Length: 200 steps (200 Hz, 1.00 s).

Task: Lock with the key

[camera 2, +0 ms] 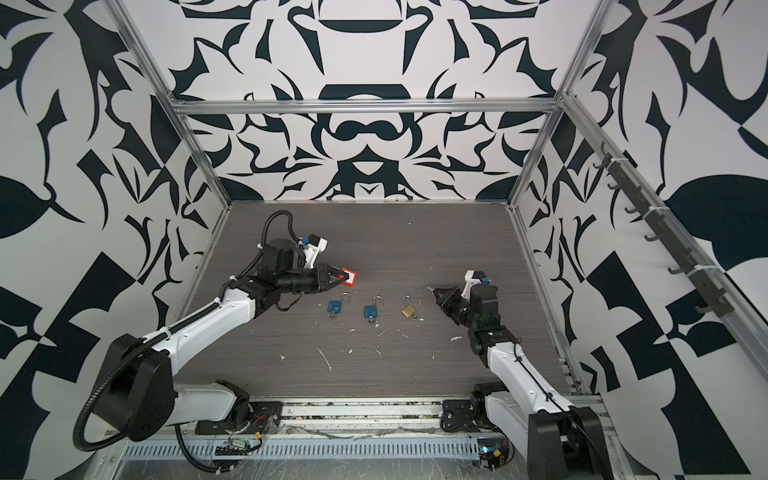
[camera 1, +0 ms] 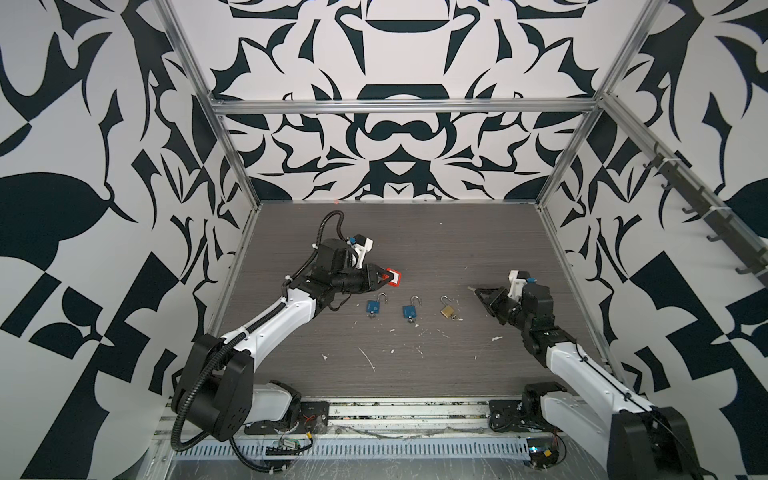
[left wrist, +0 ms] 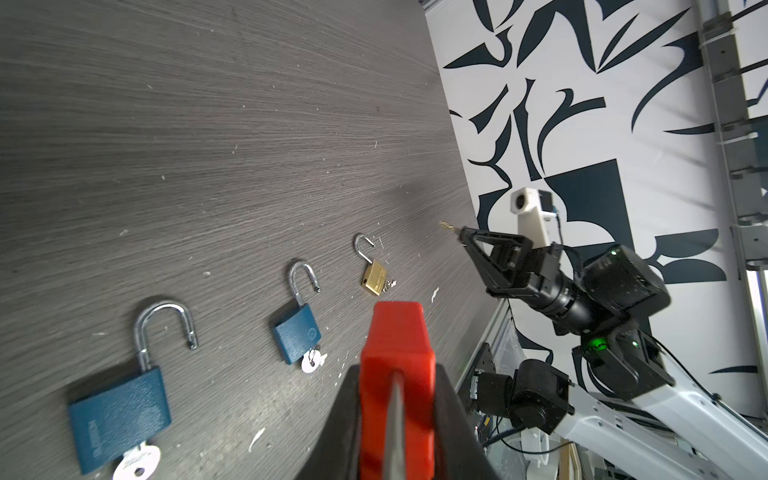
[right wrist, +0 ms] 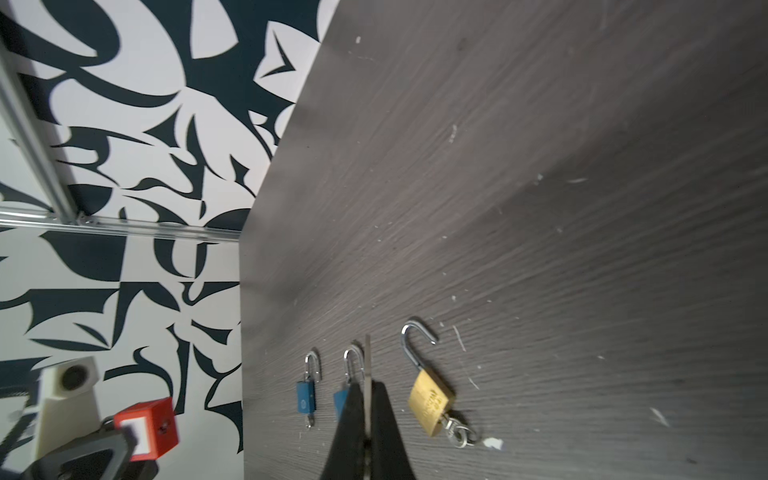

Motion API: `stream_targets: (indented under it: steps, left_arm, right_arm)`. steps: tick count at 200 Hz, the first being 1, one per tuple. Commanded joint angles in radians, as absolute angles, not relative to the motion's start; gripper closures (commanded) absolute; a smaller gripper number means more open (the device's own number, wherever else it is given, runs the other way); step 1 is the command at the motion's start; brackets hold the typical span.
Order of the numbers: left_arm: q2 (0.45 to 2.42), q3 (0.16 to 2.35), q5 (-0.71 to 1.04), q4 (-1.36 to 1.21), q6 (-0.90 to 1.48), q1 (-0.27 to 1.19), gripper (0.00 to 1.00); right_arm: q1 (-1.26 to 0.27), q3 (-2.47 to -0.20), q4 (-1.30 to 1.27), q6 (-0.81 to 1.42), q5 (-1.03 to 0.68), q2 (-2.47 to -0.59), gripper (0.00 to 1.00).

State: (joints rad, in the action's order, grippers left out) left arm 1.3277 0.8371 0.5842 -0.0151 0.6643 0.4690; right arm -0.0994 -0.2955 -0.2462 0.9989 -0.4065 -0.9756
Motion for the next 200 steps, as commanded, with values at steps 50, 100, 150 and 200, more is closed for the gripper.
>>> stream_targets:
  steps: [50,100,150,200]
  left_arm:
    - [1.282,0.778,0.626,-0.165,0.702,0.482,1.0]
    - [1.348,0.795,0.657,-0.223,0.719,0.482,1.0]
    - [1.434,0.841,0.684,-0.286,0.738,0.498,1.0]
    - [1.537,0.902,0.704,-0.316,0.739,0.526,1.0]
  right_arm:
    - [-0.098,-0.218,-0.25,1.061,-0.26,-0.878,1.0]
    - [-0.099,-0.206,-0.234,1.044,-0.221,-0.876,1.0]
    - [-0.099,-0.188,-0.292,1.079,-0.188,-0.95,1.0]
    - [-0.1,-0.157,-0.437,1.104,-0.168,-1.057,1.0]
